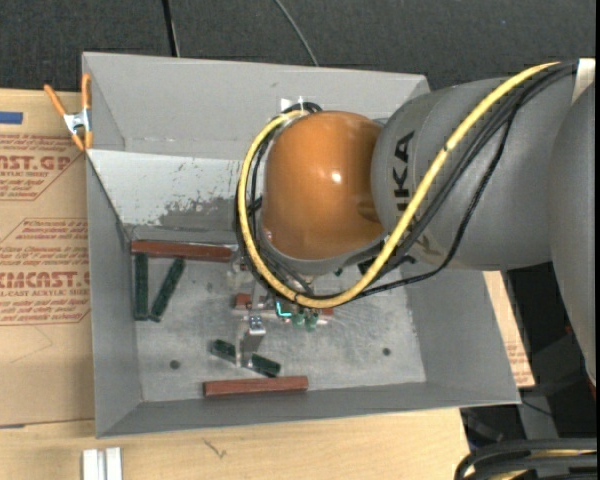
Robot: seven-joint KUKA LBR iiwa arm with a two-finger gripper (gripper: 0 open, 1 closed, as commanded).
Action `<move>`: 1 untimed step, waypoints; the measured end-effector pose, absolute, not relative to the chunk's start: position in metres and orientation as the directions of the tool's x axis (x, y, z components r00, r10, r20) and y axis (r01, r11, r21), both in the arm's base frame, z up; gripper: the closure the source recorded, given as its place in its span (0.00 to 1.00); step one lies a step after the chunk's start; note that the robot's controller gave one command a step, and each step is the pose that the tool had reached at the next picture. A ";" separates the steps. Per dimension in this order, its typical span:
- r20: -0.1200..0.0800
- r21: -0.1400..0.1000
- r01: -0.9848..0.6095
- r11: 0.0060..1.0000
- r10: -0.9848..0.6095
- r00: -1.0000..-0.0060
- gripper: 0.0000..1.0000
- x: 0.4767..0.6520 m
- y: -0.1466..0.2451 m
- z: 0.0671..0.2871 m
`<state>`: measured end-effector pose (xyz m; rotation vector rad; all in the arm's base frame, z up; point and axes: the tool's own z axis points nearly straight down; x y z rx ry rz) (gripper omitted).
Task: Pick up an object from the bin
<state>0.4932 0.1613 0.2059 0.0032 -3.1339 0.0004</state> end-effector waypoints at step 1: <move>0.000 0.001 0.000 1.000 0.000 -1.000 0.00 0.495 0.160 0.210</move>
Offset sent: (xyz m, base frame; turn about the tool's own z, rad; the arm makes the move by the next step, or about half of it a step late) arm -0.0056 -0.0579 -0.1359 -0.3443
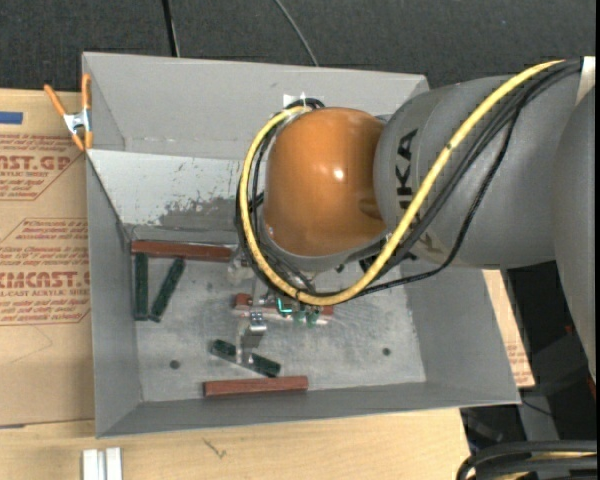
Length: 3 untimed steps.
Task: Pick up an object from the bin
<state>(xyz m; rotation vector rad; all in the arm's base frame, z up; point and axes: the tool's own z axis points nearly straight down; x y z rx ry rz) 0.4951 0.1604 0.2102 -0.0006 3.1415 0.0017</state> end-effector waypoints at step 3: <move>0.000 0.002 -0.101 0.995 -0.101 -0.995 1.00 0.501 0.117 0.076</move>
Offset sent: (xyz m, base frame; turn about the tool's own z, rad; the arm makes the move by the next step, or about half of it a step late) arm 0.0049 -0.0450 -0.1367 -0.0990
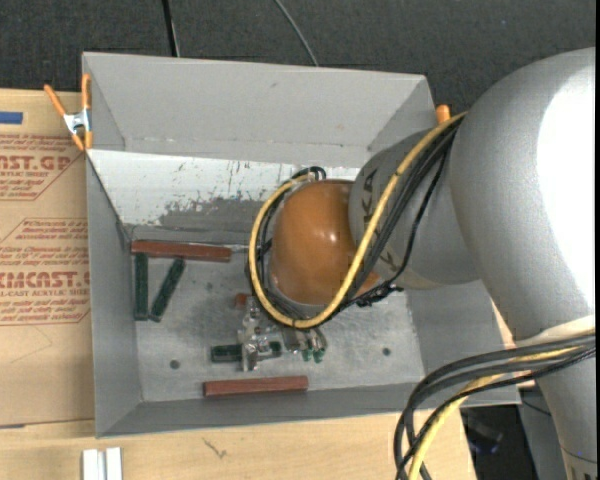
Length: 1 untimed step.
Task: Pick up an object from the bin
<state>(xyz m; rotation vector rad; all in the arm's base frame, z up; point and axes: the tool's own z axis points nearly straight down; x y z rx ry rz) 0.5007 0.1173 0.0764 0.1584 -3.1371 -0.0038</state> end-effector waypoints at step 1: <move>-0.006 0.001 -0.115 0.993 -0.115 -0.993 1.00 0.510 0.116 0.233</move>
Offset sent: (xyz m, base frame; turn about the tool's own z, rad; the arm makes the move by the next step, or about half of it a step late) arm 0.0000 0.0000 0.0000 0.0000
